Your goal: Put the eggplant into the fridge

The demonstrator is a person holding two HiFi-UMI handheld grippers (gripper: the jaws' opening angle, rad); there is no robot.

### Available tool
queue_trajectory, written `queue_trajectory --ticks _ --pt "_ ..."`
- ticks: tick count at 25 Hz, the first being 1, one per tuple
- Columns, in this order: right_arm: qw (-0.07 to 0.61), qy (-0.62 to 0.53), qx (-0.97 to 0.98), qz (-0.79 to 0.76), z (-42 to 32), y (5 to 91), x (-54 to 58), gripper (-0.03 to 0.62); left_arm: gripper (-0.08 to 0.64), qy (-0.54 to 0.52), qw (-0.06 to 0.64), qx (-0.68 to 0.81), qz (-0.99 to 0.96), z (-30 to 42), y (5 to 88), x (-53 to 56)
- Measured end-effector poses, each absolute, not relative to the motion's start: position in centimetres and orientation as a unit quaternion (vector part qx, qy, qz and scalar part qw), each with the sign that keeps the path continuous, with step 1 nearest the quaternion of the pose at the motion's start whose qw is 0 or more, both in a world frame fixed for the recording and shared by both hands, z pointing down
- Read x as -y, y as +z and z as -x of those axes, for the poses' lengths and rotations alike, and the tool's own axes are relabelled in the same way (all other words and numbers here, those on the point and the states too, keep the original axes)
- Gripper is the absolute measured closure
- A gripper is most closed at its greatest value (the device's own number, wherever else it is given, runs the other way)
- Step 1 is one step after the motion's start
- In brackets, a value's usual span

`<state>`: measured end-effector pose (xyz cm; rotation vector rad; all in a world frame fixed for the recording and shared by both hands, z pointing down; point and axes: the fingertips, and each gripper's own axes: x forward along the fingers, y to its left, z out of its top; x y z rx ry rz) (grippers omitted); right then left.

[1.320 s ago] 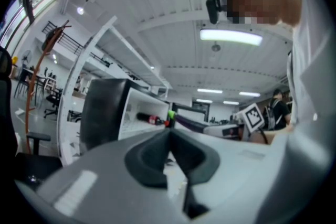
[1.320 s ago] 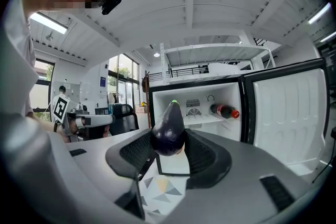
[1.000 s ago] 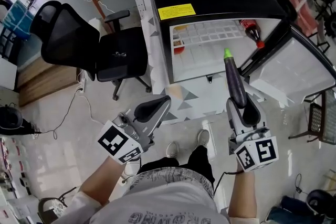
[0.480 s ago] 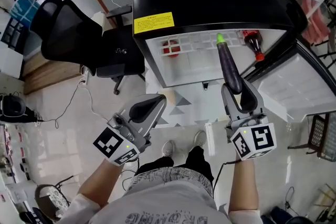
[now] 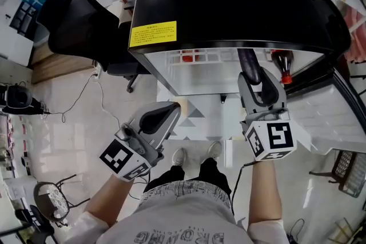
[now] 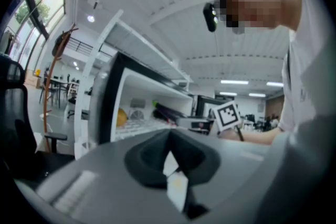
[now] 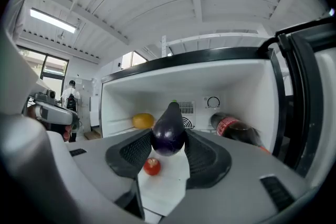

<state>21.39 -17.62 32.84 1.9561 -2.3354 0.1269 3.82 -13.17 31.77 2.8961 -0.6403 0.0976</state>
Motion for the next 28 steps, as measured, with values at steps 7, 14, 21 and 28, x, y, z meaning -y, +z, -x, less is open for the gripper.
queue_trajectory --ticks 7,14,21,28 --pt "0.052 0.039 0.768 -0.637 -21.8 33.6 20.9 0.400 0.552 0.037 0.094 0.239 -0.966 -4.8 32.3 13.9" --pt "0.067 0.033 0.776 -0.627 -21.3 33.7 23.1 0.400 0.552 0.032 0.099 0.261 -0.960 -4.3 32.6 14.5" --pt "0.109 0.024 0.771 -0.627 -21.0 34.3 24.9 0.400 0.552 0.026 0.107 0.277 -0.954 -3.7 33.3 14.8" --pt "0.168 0.016 0.762 -0.626 -20.9 35.6 25.9 0.400 0.552 0.020 0.115 0.291 -0.950 -2.8 33.8 15.5"
